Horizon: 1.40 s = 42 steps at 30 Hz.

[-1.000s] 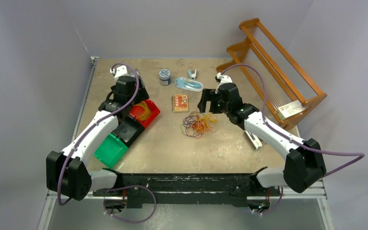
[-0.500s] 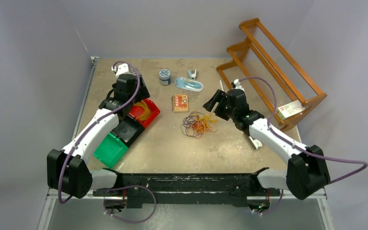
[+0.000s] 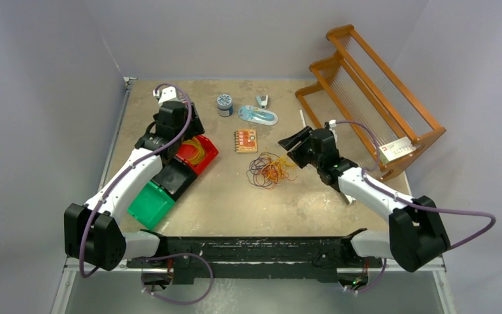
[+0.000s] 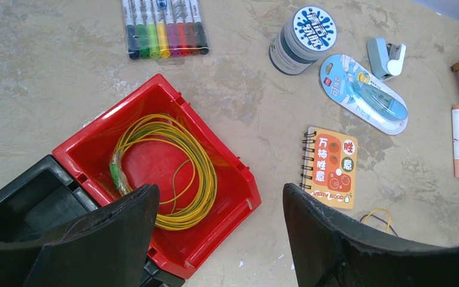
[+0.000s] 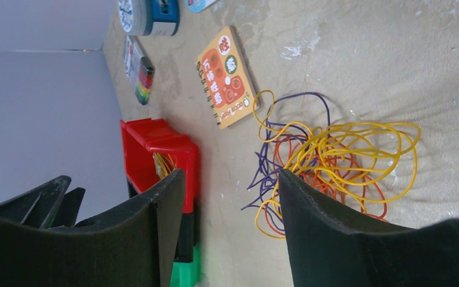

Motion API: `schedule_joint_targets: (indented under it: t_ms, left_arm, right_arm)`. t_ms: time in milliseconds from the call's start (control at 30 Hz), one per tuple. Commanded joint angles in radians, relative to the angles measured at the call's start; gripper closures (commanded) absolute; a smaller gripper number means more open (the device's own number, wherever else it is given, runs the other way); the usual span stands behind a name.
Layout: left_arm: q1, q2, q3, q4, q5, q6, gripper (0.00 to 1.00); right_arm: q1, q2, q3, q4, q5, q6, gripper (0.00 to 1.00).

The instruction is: Untangle the cables

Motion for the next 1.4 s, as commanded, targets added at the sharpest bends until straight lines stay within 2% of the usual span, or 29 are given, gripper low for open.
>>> schedule_joint_targets:
  t_ms: [0, 600, 933, 1067, 1233, 1333, 1367]
  left_arm:
    - [-0.002, -0.027, 0.029, 0.015, 0.014, 0.024, 0.25]
    - [-0.002, -0.028, 0.032, 0.015, 0.020, 0.031, 0.25]
    - [-0.002, -0.032, 0.028, 0.017, 0.023, 0.028, 0.25]
    - [-0.003, -0.036, 0.025, 0.022, 0.027, 0.029, 0.25]
    - [-0.003, -0.044, 0.015, 0.033, 0.035, 0.021, 0.25]
    - [-0.004, -0.081, -0.017, 0.066, 0.016, -0.004, 0.21]
    - [-0.004, -0.091, -0.026, 0.079, 0.020, -0.012, 0.16]
  right_arm:
    - [0.002, 0.029, 0.004, 0.045, -0.006, 0.074, 0.40]
    - [0.003, 0.129, 0.026, 0.095, 0.018, 0.123, 0.45]
    - [0.003, 0.187, 0.046, 0.194, 0.014, 0.118, 0.56]
    - [0.003, 0.187, 0.045, 0.221, 0.011, 0.101, 0.67]
    - [0.002, 0.165, 0.016, 0.302, -0.014, 0.037, 0.91]
    - [0.003, 0.146, 0.001, 0.357, -0.082, -0.023, 0.97]
    - [0.003, 0.138, 0.000, 0.370, -0.105, -0.033, 0.99]
